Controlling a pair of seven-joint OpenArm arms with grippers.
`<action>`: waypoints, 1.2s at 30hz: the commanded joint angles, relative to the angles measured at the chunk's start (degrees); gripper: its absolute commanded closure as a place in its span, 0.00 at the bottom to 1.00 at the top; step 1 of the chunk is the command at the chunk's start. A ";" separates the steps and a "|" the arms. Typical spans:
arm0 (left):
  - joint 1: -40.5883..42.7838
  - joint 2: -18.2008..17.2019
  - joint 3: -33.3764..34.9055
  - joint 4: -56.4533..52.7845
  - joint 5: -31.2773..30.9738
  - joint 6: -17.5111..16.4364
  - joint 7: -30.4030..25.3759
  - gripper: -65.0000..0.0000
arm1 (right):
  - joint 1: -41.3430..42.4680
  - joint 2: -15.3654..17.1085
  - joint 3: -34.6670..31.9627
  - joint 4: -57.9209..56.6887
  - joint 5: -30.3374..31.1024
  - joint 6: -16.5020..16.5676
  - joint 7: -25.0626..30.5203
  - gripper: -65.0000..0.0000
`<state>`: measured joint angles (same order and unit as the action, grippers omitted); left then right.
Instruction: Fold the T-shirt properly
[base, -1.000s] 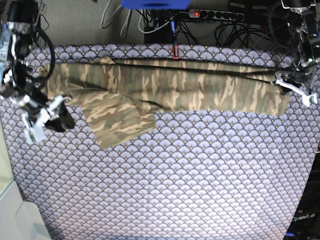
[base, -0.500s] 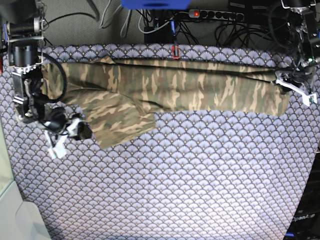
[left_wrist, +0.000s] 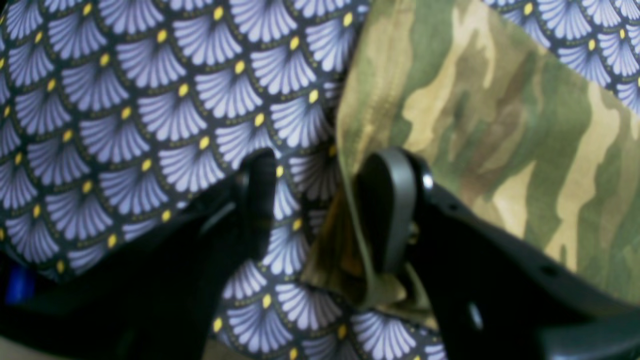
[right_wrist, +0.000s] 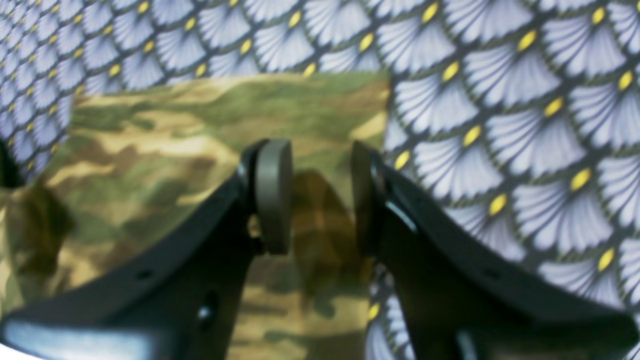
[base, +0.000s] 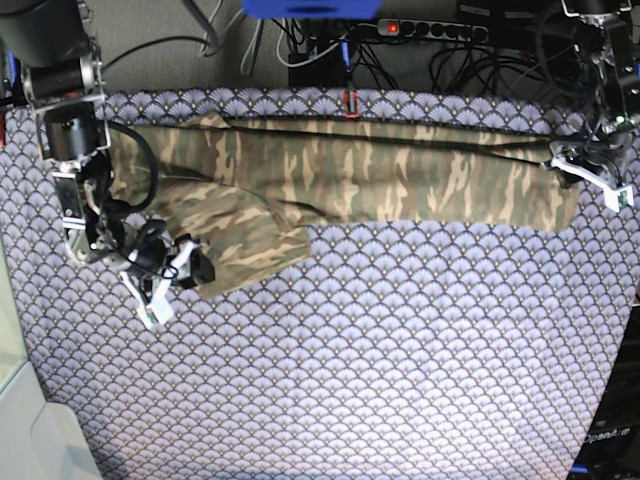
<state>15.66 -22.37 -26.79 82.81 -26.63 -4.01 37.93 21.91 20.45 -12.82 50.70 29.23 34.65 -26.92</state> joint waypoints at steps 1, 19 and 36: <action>-0.14 -1.06 -0.34 0.67 -0.22 0.36 -0.88 0.55 | 1.25 0.61 0.12 0.34 -1.06 -0.32 -0.29 0.67; -0.32 1.14 -0.34 0.67 0.13 0.36 -0.97 0.54 | 4.07 0.52 0.20 -0.81 -1.67 -0.59 2.08 0.67; -0.41 1.14 -0.34 0.67 0.13 0.36 -1.23 0.54 | -1.56 0.52 0.12 1.65 -1.59 -0.32 1.64 0.67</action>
<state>15.51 -20.27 -26.81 82.81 -26.44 -3.62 37.28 19.68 20.43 -12.62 51.94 28.23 34.26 -23.53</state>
